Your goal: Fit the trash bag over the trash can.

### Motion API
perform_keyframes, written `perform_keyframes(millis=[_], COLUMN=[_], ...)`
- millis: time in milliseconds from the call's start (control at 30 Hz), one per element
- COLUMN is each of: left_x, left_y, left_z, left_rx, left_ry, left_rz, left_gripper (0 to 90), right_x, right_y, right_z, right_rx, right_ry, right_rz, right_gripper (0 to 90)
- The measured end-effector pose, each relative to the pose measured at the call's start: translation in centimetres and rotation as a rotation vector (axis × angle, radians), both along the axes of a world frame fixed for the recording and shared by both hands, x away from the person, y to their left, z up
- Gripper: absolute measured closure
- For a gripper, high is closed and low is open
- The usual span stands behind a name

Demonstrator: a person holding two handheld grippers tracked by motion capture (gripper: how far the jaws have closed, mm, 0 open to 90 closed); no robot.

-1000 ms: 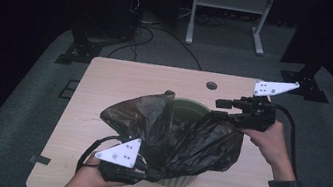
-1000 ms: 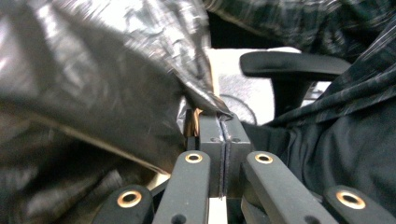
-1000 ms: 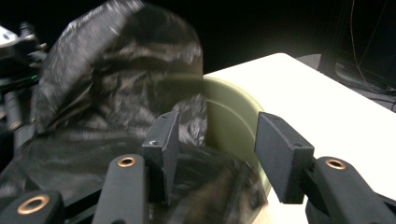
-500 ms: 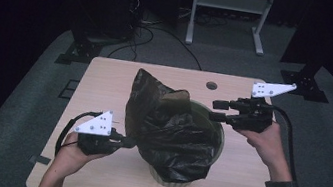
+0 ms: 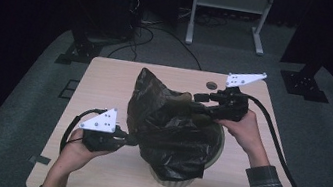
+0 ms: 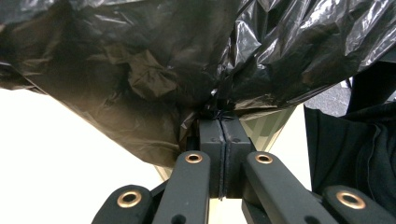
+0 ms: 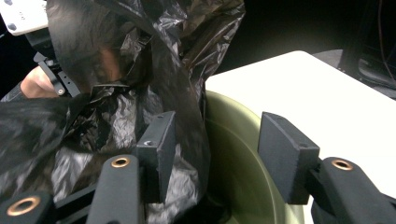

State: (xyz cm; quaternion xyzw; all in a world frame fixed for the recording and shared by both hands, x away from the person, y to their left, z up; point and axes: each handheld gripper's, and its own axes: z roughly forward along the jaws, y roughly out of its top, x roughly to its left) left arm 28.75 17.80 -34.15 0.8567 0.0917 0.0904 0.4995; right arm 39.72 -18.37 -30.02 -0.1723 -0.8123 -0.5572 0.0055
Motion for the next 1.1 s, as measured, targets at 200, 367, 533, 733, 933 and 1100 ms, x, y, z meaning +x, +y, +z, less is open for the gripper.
perform_keyframes(millis=[200, 367, 533, 733, 933, 1100], left_x=[0.0, 0.0, 0.0, 0.2, 1.1, 1.2], left_y=[0.1, 0.2, 0.9, 1.8, 2.3, 3.5], left_z=[0.2, 0.3, 0.6, 1.4, 2.0, 1.8], left_rx=[-0.004, -0.007, -0.010, -0.049, -0.047, -0.060], left_ry=[-0.005, -0.010, -0.021, -0.039, -0.047, -0.041], left_rz=[-0.004, 0.001, 0.025, 0.053, 0.090, 0.113], left_gripper=[89.0, 89.0, 89.0, 89.0, 89.0, 89.0], right_x=[0.2, 0.0, -0.8, -1.7, -2.2, -2.9], right_y=[1.6, 1.7, 0.2, -3.8, -7.7, -11.0], right_z=[0.0, -0.2, 0.4, 1.4, 1.2, 0.2], right_rx=[-0.043, -0.061, -0.051, -0.030, -0.052, -0.053], right_ry=[-0.011, -0.010, -0.028, -0.046, -0.033, -0.003], right_rz=[0.043, 0.055, 0.040, -0.023, -0.091, -0.140], right_gripper=[69.9, 90.0, 90.0, 90.0, 90.0, 90.0])
